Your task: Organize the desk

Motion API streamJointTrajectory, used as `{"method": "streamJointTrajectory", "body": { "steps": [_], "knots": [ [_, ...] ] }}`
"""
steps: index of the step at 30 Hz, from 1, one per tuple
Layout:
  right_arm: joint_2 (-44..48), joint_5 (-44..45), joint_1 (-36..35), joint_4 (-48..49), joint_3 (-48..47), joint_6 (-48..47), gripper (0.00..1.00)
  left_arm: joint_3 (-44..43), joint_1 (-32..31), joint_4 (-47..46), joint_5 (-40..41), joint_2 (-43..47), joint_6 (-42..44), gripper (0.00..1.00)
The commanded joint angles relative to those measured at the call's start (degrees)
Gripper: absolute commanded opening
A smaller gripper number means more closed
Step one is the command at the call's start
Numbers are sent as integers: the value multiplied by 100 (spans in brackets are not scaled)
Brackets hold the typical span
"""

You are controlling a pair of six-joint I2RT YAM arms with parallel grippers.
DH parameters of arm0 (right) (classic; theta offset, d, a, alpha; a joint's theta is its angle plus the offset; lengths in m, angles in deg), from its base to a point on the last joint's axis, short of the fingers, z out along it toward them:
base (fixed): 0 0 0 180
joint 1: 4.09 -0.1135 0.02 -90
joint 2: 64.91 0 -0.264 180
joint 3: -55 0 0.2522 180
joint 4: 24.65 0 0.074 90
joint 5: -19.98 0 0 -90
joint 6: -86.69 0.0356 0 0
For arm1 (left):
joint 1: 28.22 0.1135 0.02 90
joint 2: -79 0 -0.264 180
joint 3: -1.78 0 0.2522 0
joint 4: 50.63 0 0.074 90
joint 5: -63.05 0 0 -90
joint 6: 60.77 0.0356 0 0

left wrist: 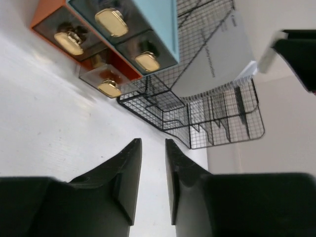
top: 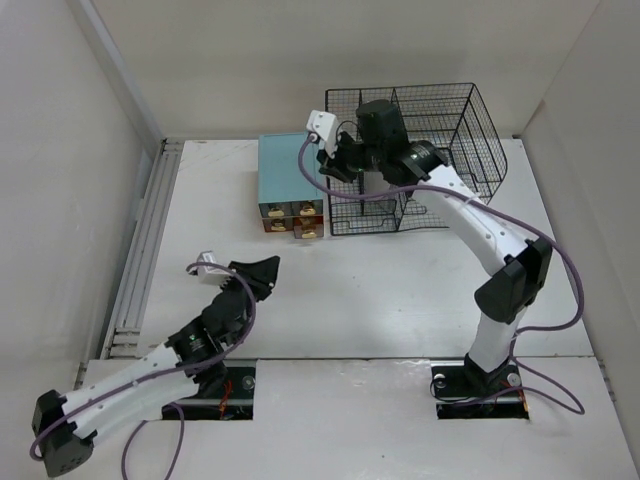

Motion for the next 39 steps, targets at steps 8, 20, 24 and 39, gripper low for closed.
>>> {"method": "streamJointTrajectory", "body": {
  "steps": [8,20,24,39],
  "knots": [
    [535,-407,210,420,289,488,0,348,1379,-3859,-1460,-2659,-1193,64],
    [702,-873,473,420,395,594,0,49,2470,-6083,-3245,-5631,-1634,57],
    [702,-935,473,472,447,594,0,-136,2532,-6416,-3377,-6262,-1695,55],
    [649,-1172,526,472,447,647,0,-496,2532,-7604,-3633,-7811,-2065,42]
  ]
}}
